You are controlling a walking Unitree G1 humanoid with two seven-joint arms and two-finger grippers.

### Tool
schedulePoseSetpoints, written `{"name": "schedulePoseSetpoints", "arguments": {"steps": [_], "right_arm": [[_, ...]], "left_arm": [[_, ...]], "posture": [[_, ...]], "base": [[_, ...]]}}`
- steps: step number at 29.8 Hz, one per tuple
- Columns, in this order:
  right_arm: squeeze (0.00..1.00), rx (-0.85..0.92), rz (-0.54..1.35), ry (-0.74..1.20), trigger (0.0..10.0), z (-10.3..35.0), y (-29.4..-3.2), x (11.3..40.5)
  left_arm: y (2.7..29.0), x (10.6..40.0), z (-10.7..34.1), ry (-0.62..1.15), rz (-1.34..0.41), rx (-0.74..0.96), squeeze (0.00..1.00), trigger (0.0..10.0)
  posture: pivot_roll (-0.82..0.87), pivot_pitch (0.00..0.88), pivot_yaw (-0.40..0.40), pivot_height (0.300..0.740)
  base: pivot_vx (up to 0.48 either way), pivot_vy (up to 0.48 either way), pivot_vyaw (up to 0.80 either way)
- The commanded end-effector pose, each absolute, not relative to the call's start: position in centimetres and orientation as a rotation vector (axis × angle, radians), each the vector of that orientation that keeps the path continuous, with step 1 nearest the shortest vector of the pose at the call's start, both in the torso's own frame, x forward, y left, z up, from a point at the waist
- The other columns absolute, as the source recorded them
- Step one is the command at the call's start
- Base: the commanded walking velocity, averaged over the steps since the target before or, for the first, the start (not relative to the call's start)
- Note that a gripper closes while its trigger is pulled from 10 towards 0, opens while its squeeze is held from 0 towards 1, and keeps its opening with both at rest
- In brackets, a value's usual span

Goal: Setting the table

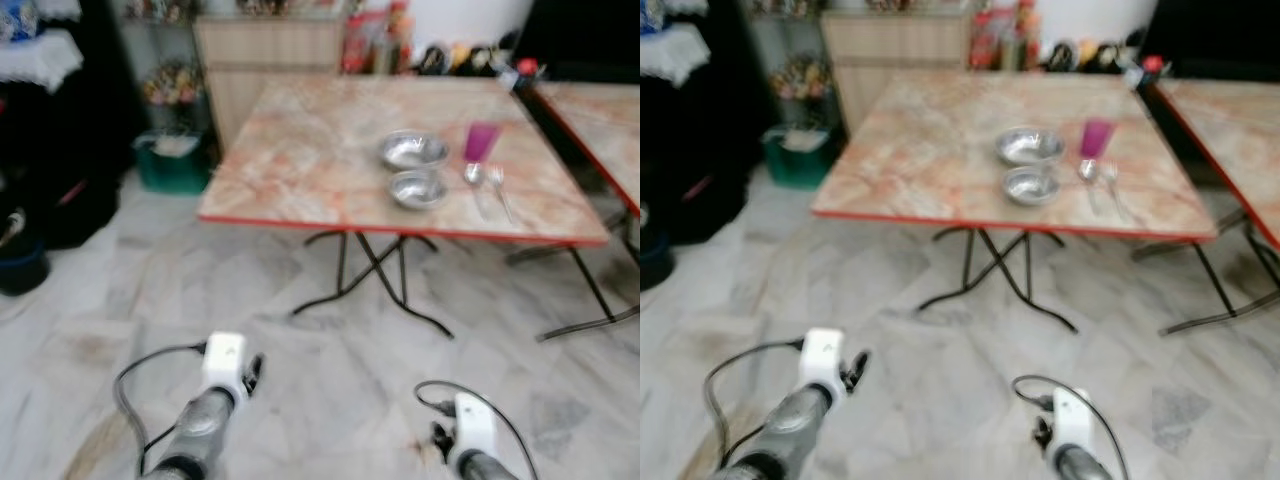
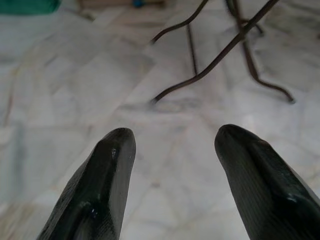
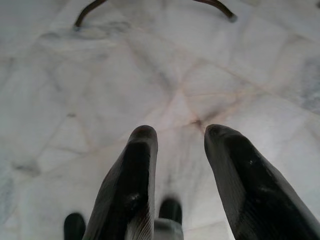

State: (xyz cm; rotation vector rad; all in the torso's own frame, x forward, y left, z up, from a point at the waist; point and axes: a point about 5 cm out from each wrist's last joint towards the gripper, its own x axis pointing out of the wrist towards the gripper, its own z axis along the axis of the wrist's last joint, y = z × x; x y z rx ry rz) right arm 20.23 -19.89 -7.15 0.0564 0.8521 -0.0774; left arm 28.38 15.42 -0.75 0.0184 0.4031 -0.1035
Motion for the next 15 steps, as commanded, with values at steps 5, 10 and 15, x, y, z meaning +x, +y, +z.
{"name": "schedulePoseSetpoints", "arguments": {"steps": [5, 10, 15], "right_arm": [[0.00, 0.036, -0.095, 0.863, 10.0, -7.18, -20.68, 19.95], [0.00, 0.039, -0.098, 0.865, 10.0, -7.23, -20.63, 19.88], [0.00, 0.041, -0.102, 0.867, 10.0, -7.29, -20.68, 19.73]], "left_arm": [[14.59, 28.21, -0.96, 0.411, -0.122, 0.007, 0.00, 10.0], [14.69, 28.10, -1.05, 0.413, -0.115, 0.004, 0.00, 10.0], [14.98, 28.20, -0.82, 0.390, -0.097, 0.004, 0.00, 10.0]], "posture": [[0.03, 0.000, 0.014, 0.740], [0.03, 0.000, 0.012, 0.740], [0.03, 0.000, 0.013, 0.740]], "base": [[0.346, 0.000, 0.00], [0.344, 0.000, 0.00], [0.345, 0.000, 0.00]]}}
